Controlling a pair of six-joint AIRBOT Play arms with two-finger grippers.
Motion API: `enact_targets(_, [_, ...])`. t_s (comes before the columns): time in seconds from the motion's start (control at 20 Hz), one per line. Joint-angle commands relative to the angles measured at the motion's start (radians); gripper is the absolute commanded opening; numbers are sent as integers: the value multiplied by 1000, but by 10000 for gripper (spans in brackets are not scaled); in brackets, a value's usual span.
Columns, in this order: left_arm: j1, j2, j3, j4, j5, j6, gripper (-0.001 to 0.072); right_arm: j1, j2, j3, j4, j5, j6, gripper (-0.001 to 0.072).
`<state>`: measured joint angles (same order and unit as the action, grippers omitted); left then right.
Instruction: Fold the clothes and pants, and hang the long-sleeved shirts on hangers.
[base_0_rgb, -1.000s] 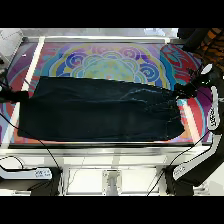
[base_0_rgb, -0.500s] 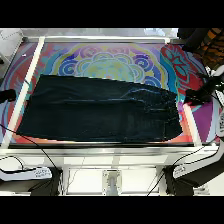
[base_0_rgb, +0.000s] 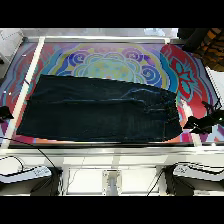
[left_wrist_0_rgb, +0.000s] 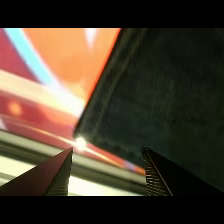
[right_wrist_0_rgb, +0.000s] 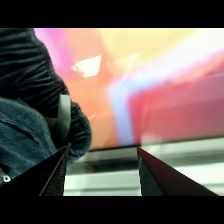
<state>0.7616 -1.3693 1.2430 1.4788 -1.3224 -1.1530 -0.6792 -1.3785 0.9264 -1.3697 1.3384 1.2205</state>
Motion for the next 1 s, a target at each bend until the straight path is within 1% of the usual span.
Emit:
enact_targets(0.0, [34,19,-95,-42,5,47,493,-12,21,-81,105,-59,-51,488])
enact_targets(0.2, [35,22,-174,-44,28,62,493,-12,21,-88,128,-56,-64,486])
enact_targets(0.35, [35,24,-189,-43,27,64,493,-12,22,-91,182,-42,-90,483])
enact_targets(0.4, [37,27,-189,-44,27,73,493,-12,22,-91,189,-43,-90,468])
enact_targets(0.55, [51,35,-190,-2,10,72,492,-12,22,-91,189,-51,-89,322])
enact_targets(0.6, [59,35,-190,27,0,68,492,-12,22,-91,190,-56,-89,305])
enact_targets(0.7, [86,35,-190,70,-3,49,492,-12,22,-91,190,-60,-86,302])
enact_targets(0.75, [104,35,-190,68,-3,49,492,-12,22,-91,189,-60,-86,235])
enact_targets(0.8, [122,35,-190,63,2,49,492,-12,22,-91,188,-60,-86,154])
enact_targets(0.85, [135,35,-190,56,12,50,492,-12,22,-92,189,-61,-86,128])
enact_targets(0.95, [145,34,-193,29,43,50,492,-12,22,-92,193,-61,-86,128])
